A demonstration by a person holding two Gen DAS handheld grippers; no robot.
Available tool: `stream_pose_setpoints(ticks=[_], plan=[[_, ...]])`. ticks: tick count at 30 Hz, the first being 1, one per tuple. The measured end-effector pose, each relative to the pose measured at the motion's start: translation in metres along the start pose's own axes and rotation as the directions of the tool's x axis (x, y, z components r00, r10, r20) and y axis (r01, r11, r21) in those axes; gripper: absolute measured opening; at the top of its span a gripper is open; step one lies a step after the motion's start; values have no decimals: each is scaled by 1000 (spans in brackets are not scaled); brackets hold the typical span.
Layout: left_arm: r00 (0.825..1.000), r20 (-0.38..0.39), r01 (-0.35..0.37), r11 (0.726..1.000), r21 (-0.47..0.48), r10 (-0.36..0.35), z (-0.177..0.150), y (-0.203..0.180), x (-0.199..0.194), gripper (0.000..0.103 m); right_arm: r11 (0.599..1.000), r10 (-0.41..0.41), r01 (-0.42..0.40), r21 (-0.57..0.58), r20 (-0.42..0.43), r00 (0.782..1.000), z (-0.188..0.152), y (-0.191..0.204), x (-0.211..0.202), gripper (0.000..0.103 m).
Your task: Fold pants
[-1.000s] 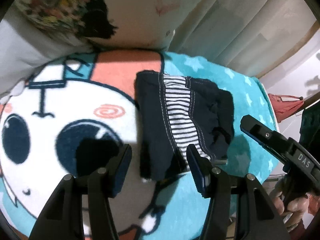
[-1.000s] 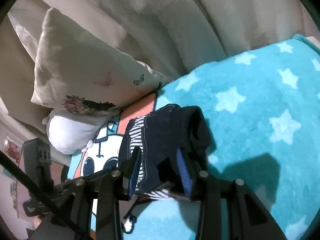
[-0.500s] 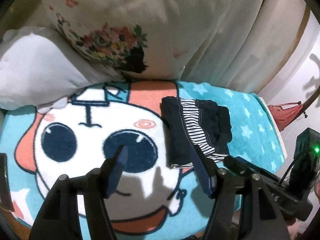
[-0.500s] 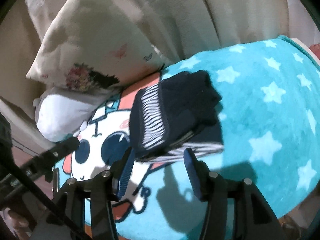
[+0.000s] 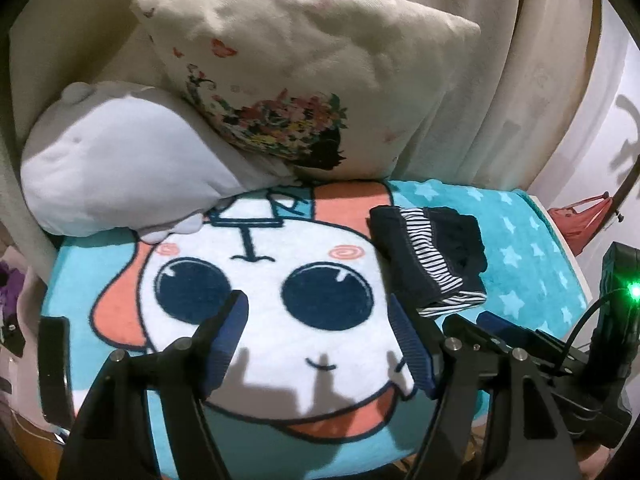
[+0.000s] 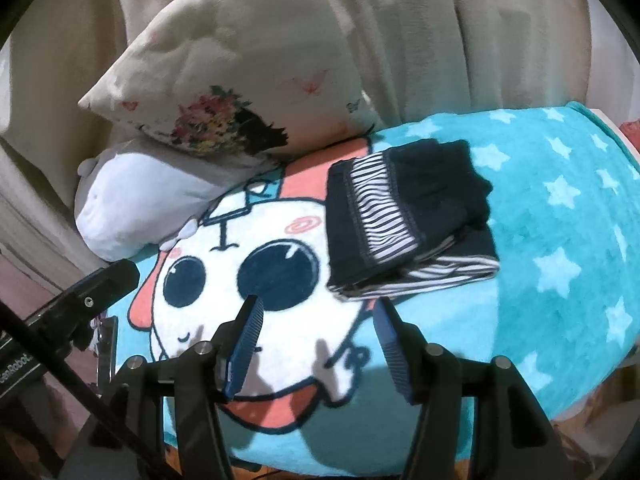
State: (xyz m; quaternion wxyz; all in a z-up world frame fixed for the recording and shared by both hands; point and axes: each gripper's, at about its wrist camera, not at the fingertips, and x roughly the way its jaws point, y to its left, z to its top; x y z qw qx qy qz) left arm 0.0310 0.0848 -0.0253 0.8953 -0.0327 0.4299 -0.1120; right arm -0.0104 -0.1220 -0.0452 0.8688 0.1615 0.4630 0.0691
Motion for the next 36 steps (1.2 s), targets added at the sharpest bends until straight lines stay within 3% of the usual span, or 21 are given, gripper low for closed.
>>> stream_pose_setpoints(ticks=[16,36], plan=[[999,-42,22,999,39,-20,-11,11,-1,74,998,-51,51,26,-12,999,-15,17,4,65],[996,-84,-6,999,47,10,-13,1,12,74,997,-70,72,40,-45,997,-13,0,12,67]])
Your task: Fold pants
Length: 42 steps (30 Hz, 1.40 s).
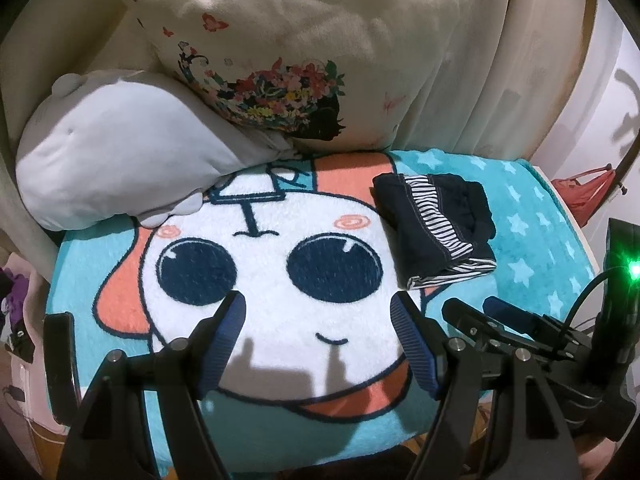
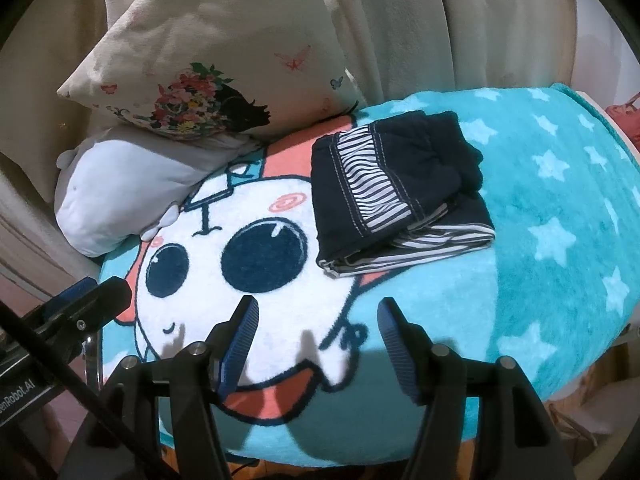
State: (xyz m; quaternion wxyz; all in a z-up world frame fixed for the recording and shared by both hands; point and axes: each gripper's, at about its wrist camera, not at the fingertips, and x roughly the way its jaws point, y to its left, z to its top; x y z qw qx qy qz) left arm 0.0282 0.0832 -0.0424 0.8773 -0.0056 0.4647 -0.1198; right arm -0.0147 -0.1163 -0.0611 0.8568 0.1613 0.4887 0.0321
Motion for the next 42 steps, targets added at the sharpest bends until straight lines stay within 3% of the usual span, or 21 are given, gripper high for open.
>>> stream_pose_setpoints(ticks=[21,42], plan=[[999,-47,-9,1000,-2,9,13,-31,27,74,1000,-13,14,15,-26,1000,21,-40,11,68],[992,-122,-29,998,-56,22,22,-76,66,74,999,-1,3,53,-42,999,50,-111,17,68]])
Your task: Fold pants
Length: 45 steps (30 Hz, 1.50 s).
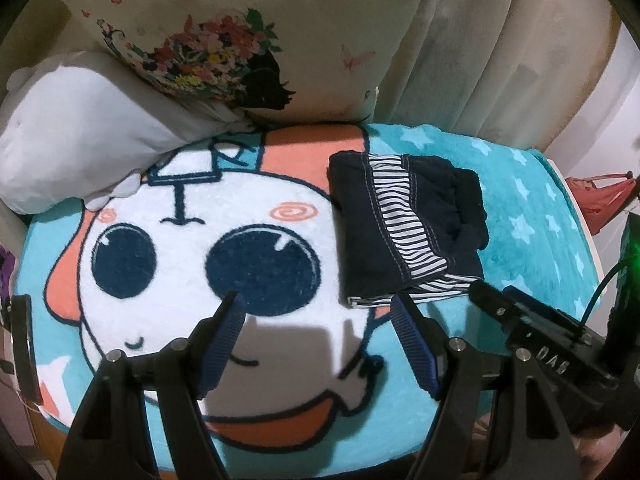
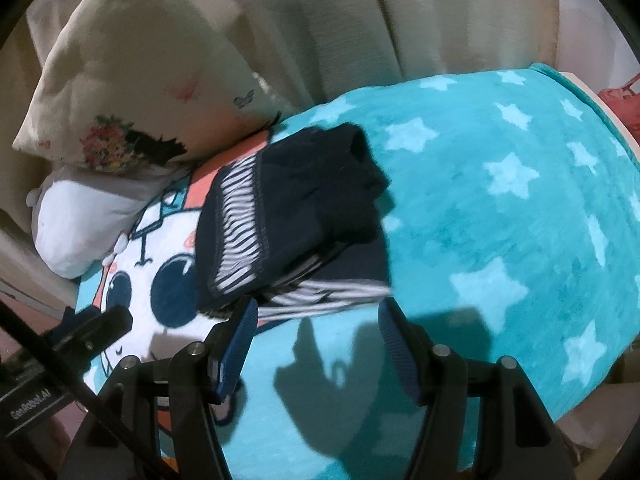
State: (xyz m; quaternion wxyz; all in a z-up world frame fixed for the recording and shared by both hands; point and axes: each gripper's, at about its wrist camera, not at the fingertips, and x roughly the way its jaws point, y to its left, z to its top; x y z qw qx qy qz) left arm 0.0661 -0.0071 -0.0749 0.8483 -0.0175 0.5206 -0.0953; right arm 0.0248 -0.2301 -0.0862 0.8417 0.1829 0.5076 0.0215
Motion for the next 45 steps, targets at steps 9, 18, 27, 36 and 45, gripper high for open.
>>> stream_pose_setpoints(ticks=[9,18,27,36,45], plan=[[998,-29,60,992,-111,-64,23,17,34,74,992,103,-107,72,55,993,52,-45,5,77],[966,-82,232,964,-134,-244,52,11,92,74,953,261,-252,166,-32,965,91,-64,62,81],[930,-135,325,936,-135,-342,56,-13,130,62,922,362,-343,180,-82,929,98,-49,97,69],[923,-108,353,923,-154,-370,53,-11,106,31,903,409,-387,187,-94,908,97,-34,83,40],[945,-44,312,933,-182,-325,37,30,60,31,880,464,-445,163,-103,880,81,13,58,40]])
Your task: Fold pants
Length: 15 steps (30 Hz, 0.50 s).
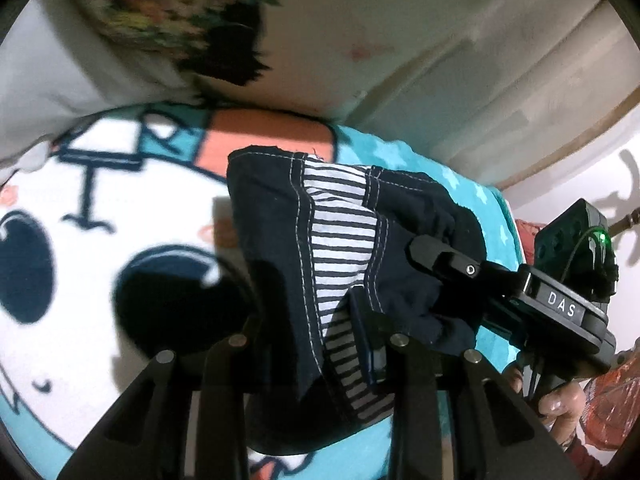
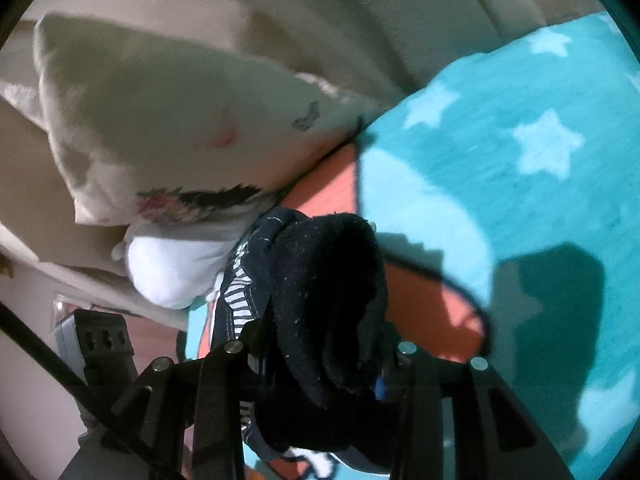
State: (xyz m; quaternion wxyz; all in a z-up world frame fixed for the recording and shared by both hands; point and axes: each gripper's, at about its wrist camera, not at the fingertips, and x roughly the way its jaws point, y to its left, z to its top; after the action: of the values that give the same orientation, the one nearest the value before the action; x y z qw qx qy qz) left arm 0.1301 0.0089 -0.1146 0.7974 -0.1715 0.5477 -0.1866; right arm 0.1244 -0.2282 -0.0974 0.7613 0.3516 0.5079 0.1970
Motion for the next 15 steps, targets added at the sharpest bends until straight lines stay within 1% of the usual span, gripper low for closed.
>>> stream_pose_setpoints(ticks=[3,6,11,15], plan=[[1000,10,5,999,-40,-5,-6,19,-16,31,1000,9,-9,-15,-20,1000,-10,17,9,40],[1000,17,-3,998,-61,4,-15,35,-30,31,999,16,-17,-32,-41,999,-26,34,19,40],[1000,12,-24,997,-67,25,-33,54,-46,31,998,5,-9,-56,-65,998,-48,55,34,40],[999,10,-40,998,-58,41,-43,64,-56,31,999,-6,2,-49,-77,997,-64,63,43,40]])
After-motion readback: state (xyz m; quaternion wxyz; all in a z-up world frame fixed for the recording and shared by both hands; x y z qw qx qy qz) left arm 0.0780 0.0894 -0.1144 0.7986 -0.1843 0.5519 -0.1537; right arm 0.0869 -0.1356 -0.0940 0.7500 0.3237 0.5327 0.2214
